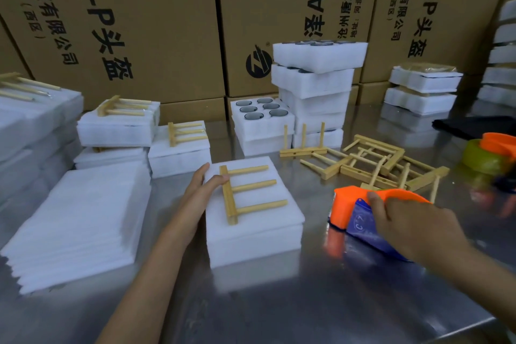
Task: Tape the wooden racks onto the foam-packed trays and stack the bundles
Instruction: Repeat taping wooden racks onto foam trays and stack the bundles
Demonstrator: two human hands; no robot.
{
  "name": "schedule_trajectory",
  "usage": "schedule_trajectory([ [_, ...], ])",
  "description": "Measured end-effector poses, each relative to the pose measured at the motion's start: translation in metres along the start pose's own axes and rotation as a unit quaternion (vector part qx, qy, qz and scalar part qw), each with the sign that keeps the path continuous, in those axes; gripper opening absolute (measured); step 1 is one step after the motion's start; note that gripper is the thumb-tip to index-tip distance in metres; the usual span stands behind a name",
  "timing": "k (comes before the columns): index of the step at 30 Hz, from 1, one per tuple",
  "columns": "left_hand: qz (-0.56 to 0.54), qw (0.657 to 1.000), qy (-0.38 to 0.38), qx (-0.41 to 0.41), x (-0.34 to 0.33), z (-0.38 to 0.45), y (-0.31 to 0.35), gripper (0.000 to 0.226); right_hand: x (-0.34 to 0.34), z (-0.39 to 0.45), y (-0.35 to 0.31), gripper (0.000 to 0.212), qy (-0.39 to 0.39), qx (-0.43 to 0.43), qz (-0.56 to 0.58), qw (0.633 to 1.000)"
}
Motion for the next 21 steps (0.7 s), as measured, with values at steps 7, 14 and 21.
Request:
schedule_trajectory([
  [7, 0.071, 0.992, 0.071, -0.078, 0.009, -0.019, 0.032, 0.059, 0.009, -0.003, 0.01, 0.059, 0.183, -0.081, 0.076, 0.977],
  [14, 0.103, 0.952, -0.061, -0.283, -0.075, -0.091, 0.12, 0.045, 0.005, 0.002, 0.005, 0.054, 0.222, -0.025, 0.124, 0.967],
  [21, 0.555, 0.722, -0.374, -0.172, -0.196, -0.13, 0.052, 0.046, 0.003, 0.0, 0.009, 0.054, 0.211, 0.0, 0.121, 0.97],
])
Point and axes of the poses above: each hand's wrist, its own z-axis towards the middle knuckle, its own x-axis out of the back of the hand, y = z × x, the point moved 9 cm from there along z, towards the middle knuckle, and after that the axes turned 13 degrees about y, right-handed, at the moved point
